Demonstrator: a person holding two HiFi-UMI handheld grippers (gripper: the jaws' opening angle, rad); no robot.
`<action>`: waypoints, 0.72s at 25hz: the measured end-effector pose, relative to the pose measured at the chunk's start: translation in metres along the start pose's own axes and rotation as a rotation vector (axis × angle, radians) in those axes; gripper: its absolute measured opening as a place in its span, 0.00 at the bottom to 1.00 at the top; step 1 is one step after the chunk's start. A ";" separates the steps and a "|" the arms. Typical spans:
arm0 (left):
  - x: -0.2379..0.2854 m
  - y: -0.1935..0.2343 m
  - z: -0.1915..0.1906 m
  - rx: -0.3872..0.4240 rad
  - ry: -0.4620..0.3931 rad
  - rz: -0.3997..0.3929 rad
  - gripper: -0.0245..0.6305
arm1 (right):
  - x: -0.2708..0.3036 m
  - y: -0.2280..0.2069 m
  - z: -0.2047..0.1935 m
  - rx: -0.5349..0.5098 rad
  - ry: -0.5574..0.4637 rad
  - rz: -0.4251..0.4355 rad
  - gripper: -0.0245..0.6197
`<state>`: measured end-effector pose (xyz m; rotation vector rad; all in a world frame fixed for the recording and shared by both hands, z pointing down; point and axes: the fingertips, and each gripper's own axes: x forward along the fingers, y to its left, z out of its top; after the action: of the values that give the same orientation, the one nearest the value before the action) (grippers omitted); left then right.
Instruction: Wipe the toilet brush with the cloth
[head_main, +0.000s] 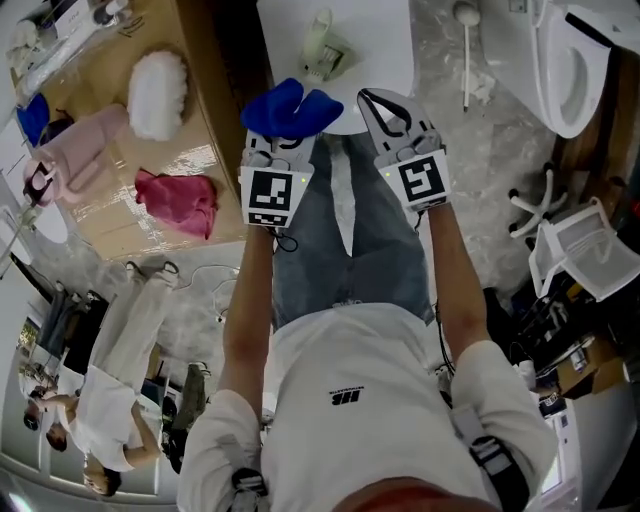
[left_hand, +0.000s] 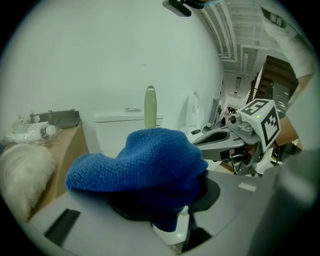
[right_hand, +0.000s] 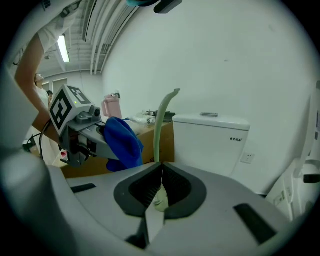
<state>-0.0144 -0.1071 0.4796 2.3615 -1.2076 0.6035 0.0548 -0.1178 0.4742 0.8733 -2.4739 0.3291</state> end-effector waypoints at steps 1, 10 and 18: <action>0.004 0.001 -0.004 -0.003 0.001 0.003 0.27 | 0.004 -0.002 -0.007 -0.005 0.006 0.006 0.03; 0.032 0.008 -0.031 -0.024 -0.004 0.025 0.27 | 0.043 -0.014 -0.064 -0.102 0.084 0.037 0.04; 0.055 0.013 -0.048 -0.063 -0.021 0.044 0.27 | 0.083 -0.020 -0.098 -0.190 0.101 0.059 0.04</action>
<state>-0.0053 -0.1238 0.5510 2.2999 -1.2717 0.5481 0.0478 -0.1395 0.6019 0.6893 -2.3944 0.1503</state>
